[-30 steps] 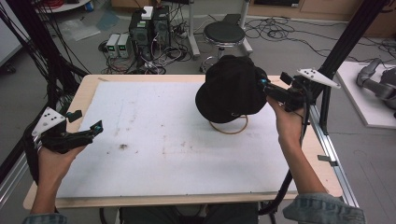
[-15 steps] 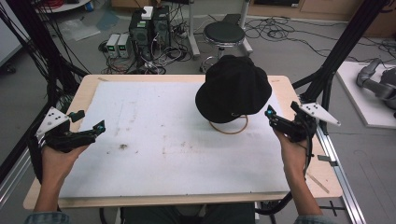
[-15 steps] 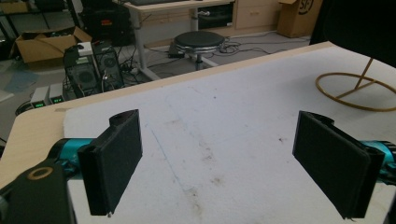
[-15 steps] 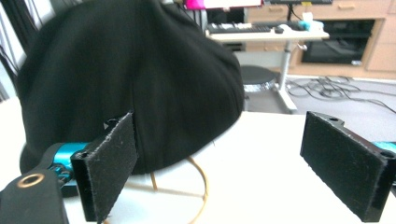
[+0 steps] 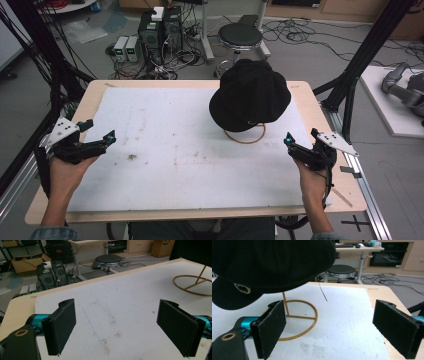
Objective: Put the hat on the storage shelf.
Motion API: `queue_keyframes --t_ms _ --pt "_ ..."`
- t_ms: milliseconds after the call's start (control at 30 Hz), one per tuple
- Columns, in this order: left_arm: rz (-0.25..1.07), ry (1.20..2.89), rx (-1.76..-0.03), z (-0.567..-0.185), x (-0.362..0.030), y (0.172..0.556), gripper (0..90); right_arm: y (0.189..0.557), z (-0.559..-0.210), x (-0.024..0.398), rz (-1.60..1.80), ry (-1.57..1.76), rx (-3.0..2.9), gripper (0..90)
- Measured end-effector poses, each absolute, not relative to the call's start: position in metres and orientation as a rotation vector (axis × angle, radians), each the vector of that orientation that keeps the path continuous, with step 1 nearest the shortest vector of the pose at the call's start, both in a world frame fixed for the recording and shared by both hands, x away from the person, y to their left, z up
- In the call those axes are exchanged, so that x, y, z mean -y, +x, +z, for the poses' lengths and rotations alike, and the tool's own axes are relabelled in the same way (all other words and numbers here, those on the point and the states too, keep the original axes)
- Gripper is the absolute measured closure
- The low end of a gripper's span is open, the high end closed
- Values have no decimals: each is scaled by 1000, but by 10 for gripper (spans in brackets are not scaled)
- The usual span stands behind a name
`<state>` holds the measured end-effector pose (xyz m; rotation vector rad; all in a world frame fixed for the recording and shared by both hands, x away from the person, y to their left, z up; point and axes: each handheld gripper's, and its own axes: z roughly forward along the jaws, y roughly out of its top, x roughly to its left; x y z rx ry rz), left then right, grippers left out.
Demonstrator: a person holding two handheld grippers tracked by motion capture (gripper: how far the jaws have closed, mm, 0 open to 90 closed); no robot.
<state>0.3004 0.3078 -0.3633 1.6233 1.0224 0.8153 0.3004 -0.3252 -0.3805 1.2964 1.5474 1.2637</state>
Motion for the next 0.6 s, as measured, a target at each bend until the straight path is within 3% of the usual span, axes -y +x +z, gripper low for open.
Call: queue_keyframes --t_ms 600 --pt "811 1626 -1023 -364 -309 301 162 301 -386 328 1273 1320 -1552 114"
